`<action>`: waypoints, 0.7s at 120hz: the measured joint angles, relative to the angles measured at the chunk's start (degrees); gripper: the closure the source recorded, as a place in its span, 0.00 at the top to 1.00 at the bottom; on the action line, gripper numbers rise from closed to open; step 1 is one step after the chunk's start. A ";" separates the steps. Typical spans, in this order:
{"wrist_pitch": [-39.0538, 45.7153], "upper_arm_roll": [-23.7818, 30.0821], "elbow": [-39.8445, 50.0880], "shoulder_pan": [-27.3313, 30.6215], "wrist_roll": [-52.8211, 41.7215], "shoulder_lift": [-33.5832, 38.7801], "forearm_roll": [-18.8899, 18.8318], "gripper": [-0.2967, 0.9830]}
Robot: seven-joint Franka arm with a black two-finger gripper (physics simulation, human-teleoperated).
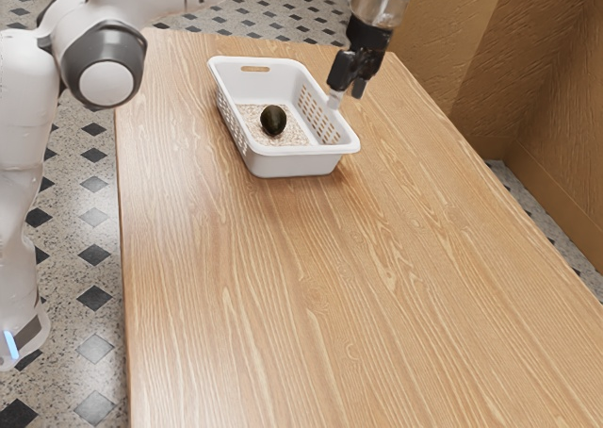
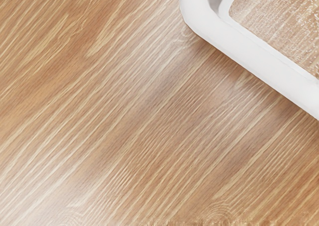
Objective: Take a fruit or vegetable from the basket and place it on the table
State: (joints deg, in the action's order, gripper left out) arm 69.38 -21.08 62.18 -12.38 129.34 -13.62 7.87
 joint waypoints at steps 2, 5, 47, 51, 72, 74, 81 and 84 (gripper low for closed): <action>0.40 0.02 -0.01 0.01 -1.88 -0.15 0.00 0.77; 0.97 0.04 -0.01 0.02 -4.60 -0.35 0.05 0.77; 4.45 -1.42 4.24 0.31 -33.61 0.73 0.00 0.77; 4.65 -2.06 8.32 0.46 -36.32 3.74 -0.32 0.77; 8.36 -3.09 24.04 4.34 -49.49 14.02 -5.32 0.77; 8.82 -3.11 25.12 4.98 -50.69 14.28 -5.58 0.77; 10.15 -3.74 28.18 6.71 -54.65 15.15 -6.13 0.77; 10.62 -4.62 29.20 6.86 -56.23 15.54 -6.24 0.77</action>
State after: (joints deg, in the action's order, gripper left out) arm 80.00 -25.70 91.38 -5.52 73.10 1.92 1.63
